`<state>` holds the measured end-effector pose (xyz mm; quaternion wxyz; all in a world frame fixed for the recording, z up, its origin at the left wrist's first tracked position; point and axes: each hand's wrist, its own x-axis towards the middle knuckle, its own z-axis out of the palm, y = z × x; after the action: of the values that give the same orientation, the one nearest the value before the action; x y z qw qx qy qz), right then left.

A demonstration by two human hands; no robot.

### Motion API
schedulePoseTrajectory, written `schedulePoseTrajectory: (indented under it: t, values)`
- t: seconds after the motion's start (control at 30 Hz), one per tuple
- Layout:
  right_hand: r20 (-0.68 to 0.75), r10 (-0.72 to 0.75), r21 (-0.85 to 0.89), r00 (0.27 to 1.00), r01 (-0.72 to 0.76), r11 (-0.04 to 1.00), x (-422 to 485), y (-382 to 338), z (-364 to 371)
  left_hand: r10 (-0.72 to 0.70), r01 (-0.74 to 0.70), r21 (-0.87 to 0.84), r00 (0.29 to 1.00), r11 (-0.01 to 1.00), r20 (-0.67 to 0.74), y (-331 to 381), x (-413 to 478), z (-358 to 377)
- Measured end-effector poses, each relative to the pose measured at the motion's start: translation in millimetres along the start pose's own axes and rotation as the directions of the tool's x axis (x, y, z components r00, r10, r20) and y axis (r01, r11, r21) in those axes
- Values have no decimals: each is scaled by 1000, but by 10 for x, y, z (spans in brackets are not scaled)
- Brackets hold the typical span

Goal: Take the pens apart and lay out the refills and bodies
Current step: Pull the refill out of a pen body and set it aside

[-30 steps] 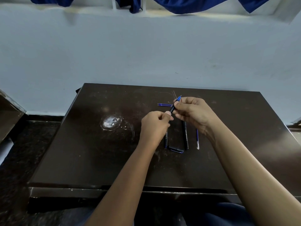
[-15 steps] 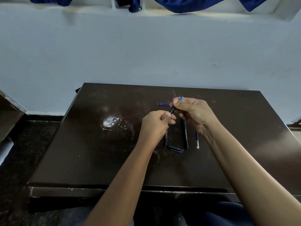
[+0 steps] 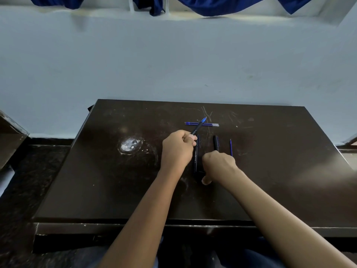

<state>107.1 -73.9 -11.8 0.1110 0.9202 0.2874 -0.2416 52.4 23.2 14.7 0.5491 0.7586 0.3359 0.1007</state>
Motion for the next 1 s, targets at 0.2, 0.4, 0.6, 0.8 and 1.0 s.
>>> schedulePoseTrajectory:
  t: [0.2,0.4,0.6,0.8,1.0]
  values:
    - [-51,-48,-46,998,46,998,109,-16,73,-4,4,23,1000,1000,6,11,-7,-8]
    - [-25,-89,90,996,91,992,153,42,60,-6,5,52,1000,999,21,34,-13,-12]
    - [-361,189,813,913,208,544,164,471,-231,-69,69,98,998,993,-1,-4,11,-17]
    - [-485,251,830,838,352,432,137,658,-339,-91,89,152,996,984,3,3,-6,-21]
    - [-535,167,759,828,384,525,99,643,-400,-92,88,175,996,981,18,-10,4,-10]
